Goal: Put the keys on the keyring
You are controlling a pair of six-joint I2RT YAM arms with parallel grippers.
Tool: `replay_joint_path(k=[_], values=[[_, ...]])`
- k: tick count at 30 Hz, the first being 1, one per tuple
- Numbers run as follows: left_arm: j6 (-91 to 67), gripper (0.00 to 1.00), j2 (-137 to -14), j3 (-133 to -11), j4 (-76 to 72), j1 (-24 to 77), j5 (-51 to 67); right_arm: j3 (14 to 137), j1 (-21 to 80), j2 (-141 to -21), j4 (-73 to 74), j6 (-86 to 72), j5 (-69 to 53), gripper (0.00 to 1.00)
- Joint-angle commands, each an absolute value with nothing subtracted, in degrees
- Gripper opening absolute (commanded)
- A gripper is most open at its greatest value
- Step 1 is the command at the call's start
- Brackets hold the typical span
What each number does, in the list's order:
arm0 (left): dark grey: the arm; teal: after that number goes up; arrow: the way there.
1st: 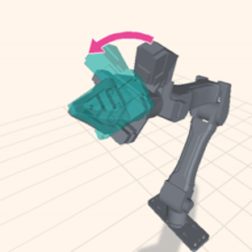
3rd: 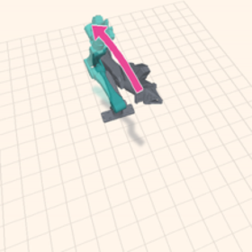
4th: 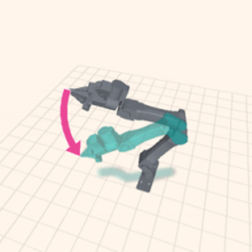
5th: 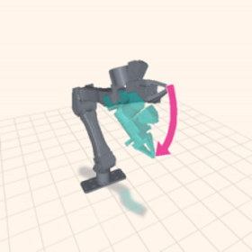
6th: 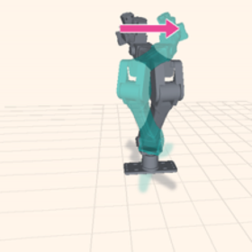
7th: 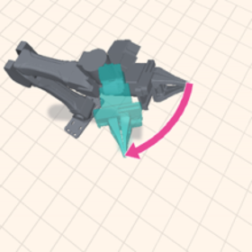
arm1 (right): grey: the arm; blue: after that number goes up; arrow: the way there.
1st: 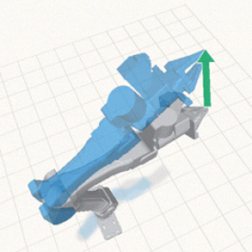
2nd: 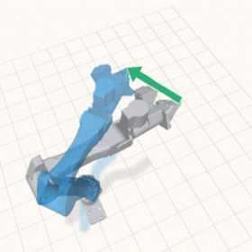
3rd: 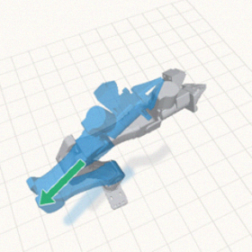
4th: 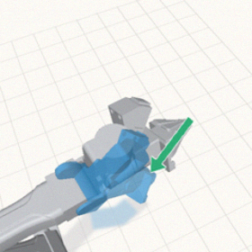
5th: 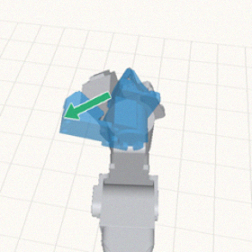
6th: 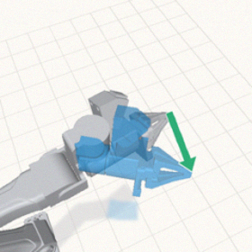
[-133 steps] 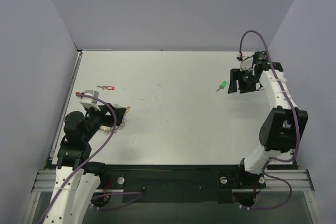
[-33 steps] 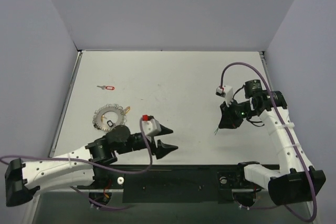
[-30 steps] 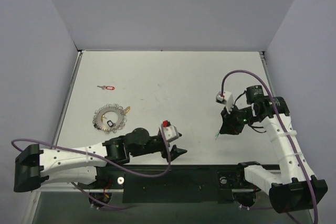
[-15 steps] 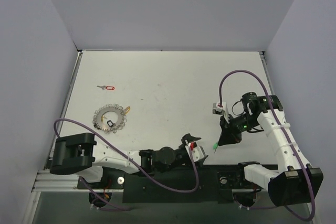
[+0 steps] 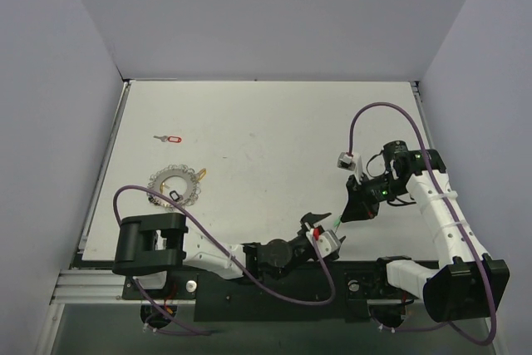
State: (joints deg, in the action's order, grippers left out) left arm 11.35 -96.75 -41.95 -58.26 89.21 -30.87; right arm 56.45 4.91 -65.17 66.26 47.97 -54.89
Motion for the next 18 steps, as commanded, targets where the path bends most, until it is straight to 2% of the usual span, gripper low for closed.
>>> replay_joint_path(k=[1, 8, 15, 18], values=[[11.60, 0.72, -99.04, -45.35, -64.77, 89.21, -32.87, 55.63, 4.57, -64.69, 65.22, 44.56, -56.16, 0.00], [10.11, 0.60, -100.90, -46.32, -65.48, 88.07, -34.37, 55.37, 4.57, -64.77, 64.95, 44.03, -56.43, 0.00], [7.74, 0.57, -101.07, -46.49, -63.99, 86.57, -32.35, 55.37, 4.66, -64.86, 64.69, 43.68, -56.43, 0.00], [7.30, 0.52, -101.51, -47.11, -63.11, 85.96, -31.38, 55.37, 4.66, -64.78, 64.51, 43.51, -56.51, 0.00]])
